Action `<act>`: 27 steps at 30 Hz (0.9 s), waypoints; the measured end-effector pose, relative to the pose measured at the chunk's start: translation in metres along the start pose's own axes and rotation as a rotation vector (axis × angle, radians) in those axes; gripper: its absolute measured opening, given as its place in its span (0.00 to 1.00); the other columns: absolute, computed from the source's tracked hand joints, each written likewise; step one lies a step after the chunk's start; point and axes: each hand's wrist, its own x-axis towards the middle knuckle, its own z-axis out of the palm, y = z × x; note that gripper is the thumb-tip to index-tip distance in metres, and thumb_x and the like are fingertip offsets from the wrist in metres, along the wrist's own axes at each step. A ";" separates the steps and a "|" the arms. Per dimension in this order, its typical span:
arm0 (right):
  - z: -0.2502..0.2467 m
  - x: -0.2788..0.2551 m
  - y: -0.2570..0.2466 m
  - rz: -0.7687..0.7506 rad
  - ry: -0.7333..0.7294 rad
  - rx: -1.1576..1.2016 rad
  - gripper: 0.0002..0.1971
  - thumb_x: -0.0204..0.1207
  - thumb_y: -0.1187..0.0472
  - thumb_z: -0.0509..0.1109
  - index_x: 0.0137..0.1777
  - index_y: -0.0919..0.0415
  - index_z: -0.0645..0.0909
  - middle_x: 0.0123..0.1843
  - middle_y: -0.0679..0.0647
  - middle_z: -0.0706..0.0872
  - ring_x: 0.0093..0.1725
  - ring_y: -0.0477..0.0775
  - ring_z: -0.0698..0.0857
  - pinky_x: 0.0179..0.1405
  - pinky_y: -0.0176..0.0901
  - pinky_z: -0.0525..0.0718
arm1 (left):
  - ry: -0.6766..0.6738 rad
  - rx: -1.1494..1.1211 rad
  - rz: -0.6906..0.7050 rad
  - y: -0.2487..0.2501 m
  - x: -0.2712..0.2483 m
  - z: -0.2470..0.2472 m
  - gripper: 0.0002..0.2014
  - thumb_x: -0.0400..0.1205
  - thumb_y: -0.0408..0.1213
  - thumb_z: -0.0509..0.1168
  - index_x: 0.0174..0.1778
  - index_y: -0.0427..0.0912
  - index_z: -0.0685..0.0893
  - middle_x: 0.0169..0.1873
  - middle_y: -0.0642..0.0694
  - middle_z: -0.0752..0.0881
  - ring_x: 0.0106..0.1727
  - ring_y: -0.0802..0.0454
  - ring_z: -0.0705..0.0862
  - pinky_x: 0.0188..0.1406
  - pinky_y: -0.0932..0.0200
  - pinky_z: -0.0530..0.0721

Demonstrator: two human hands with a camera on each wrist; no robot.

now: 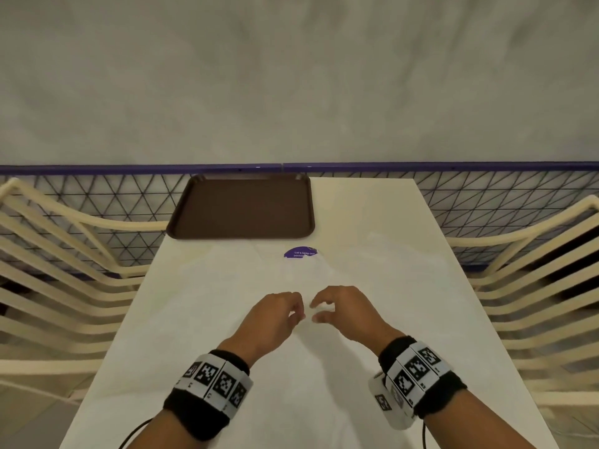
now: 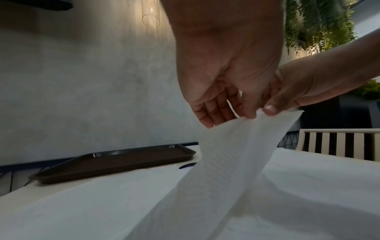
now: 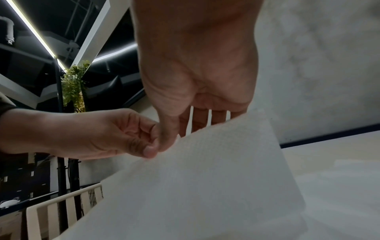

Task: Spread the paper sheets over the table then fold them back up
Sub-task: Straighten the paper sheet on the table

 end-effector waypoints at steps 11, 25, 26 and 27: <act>-0.003 -0.001 -0.005 0.049 0.051 0.183 0.05 0.74 0.63 0.72 0.43 0.59 0.90 0.43 0.52 0.91 0.44 0.49 0.87 0.50 0.36 0.82 | 0.028 -0.127 -0.002 -0.006 -0.006 0.002 0.06 0.82 0.41 0.62 0.54 0.48 0.79 0.50 0.54 0.86 0.52 0.56 0.83 0.53 0.59 0.81; -0.027 -0.015 0.035 0.217 0.294 0.346 0.12 0.73 0.65 0.73 0.29 0.52 0.83 0.34 0.47 0.88 0.36 0.44 0.82 0.31 0.23 0.75 | 0.320 -0.338 -0.282 -0.039 -0.021 -0.043 0.18 0.77 0.36 0.70 0.23 0.44 0.72 0.20 0.49 0.73 0.27 0.50 0.70 0.29 0.56 0.65; -0.025 -0.016 0.038 0.223 0.287 0.298 0.13 0.73 0.65 0.73 0.29 0.53 0.82 0.34 0.48 0.87 0.35 0.45 0.82 0.30 0.24 0.74 | 0.352 -0.371 -0.289 -0.037 -0.019 -0.046 0.21 0.76 0.35 0.71 0.21 0.44 0.68 0.19 0.50 0.68 0.26 0.51 0.66 0.28 0.57 0.62; -0.022 -0.017 0.041 0.227 0.277 0.238 0.13 0.74 0.66 0.72 0.29 0.54 0.82 0.34 0.49 0.87 0.35 0.46 0.81 0.30 0.24 0.74 | 0.374 -0.407 -0.291 -0.034 -0.018 -0.048 0.21 0.76 0.35 0.71 0.21 0.46 0.68 0.19 0.51 0.69 0.26 0.51 0.67 0.28 0.58 0.63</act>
